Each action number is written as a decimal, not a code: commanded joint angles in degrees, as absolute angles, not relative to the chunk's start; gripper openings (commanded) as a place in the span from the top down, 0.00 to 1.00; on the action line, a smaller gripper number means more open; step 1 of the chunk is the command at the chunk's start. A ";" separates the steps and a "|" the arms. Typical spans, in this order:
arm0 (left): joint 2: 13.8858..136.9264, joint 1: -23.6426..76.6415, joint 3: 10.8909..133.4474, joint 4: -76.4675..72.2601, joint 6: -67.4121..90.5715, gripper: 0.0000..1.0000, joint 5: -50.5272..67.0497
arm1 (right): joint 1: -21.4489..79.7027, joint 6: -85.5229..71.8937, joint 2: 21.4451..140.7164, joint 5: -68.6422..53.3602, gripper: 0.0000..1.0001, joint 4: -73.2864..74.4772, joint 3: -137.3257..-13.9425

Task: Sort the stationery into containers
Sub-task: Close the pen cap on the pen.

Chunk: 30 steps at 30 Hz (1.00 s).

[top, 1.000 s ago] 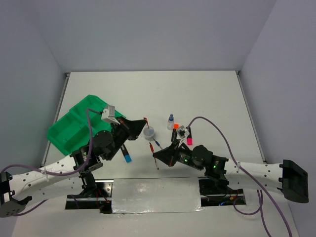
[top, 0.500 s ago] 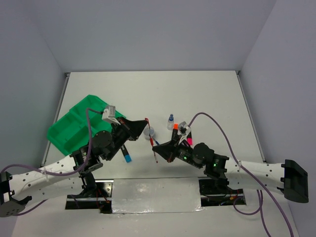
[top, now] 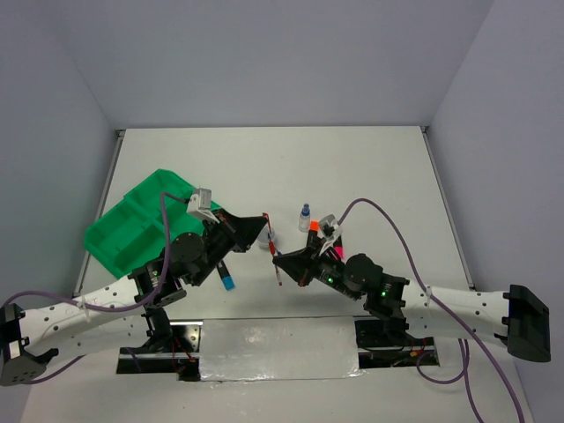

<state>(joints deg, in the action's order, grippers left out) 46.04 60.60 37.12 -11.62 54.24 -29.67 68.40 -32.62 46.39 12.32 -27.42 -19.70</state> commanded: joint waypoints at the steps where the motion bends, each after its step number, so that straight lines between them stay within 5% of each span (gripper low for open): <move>1: 45.79 61.00 37.18 -14.59 54.67 1.00 -29.44 | 68.82 -31.20 46.41 14.33 1.00 -28.92 -22.50; 30: 47.20 61.08 35.25 -17.40 55.37 1.00 -26.89 | 66.80 -32.52 46.41 16.61 1.00 -26.46 -25.66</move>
<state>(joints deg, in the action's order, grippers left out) 47.18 60.71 35.83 -13.98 54.65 -27.44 67.53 -32.08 46.39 14.79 -25.56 -22.13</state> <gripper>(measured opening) 0.040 0.033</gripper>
